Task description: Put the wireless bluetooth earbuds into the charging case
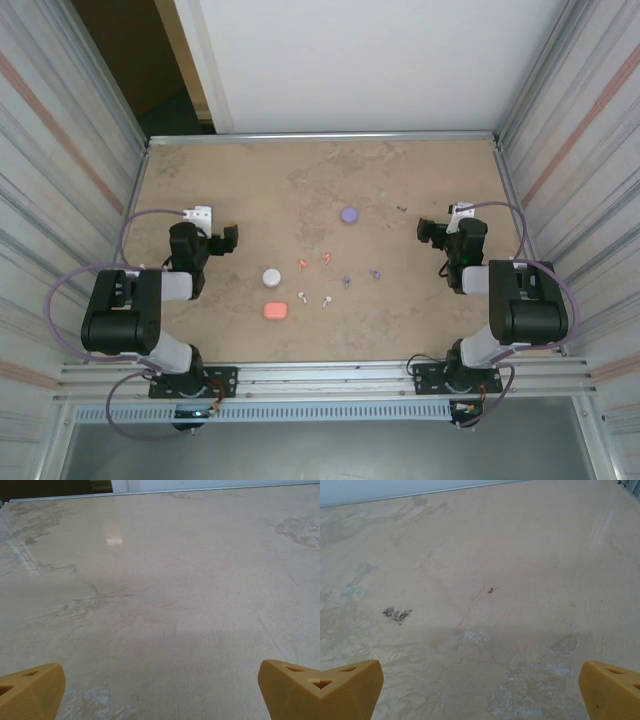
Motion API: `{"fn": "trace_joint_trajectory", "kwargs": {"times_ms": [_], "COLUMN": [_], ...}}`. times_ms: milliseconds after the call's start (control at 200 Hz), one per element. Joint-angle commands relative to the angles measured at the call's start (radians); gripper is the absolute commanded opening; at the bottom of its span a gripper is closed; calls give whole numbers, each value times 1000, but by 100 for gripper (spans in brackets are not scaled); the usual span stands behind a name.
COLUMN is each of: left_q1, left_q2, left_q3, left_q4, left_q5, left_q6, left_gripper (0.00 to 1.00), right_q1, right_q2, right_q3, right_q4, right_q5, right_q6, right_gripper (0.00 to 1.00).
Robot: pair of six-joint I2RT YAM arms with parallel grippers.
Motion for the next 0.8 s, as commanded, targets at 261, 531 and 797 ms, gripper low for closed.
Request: {"fn": "trace_joint_trajectory", "kwargs": {"times_ms": [261,531,797], "left_q1": [0,1,1], "left_q2": [3,4,6], "left_q3": [13,13,14], "left_q4": [8,7,6], "left_q5": [10,10,10], "left_q6": [11,12,11], "left_gripper": [99,99,99], "right_q1": [-1,-3,-6], "right_q2": [4,5,4], "right_q3": [7,6,6], "right_q4": [-5,-6,-6], "right_q5": [19,17,7], "right_q6": [-7,-5,-3], "right_gripper": [99,99,99]}}
